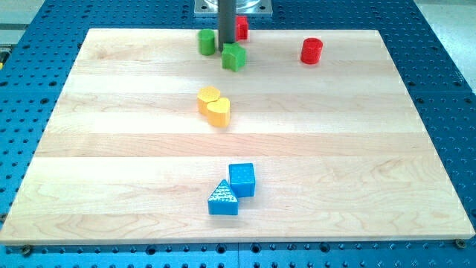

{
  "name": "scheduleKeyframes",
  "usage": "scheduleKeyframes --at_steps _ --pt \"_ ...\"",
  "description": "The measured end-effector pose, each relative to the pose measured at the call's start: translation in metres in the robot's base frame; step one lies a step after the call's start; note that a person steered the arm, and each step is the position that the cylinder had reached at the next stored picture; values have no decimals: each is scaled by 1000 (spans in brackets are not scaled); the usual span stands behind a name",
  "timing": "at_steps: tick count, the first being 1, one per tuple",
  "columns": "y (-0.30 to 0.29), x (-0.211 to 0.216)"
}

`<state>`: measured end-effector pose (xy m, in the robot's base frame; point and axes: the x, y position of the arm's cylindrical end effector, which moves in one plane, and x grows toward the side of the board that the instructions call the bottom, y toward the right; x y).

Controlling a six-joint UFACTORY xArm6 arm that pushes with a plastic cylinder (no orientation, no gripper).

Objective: Push the green circle diagonally to the red star

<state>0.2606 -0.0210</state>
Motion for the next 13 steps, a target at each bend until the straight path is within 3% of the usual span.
scheduleKeyframes --at_steps 1,2,3,6,7,8,9,10,11,12,13 --pt "80 1" --pt "108 -48" --pt "108 -67" --pt "74 -68" --pt "22 -62" --pt "-55 -21" --pt "-89 29" --pt "-3 30" --pt "34 -25" --pt "32 -68" --pt "22 -68"
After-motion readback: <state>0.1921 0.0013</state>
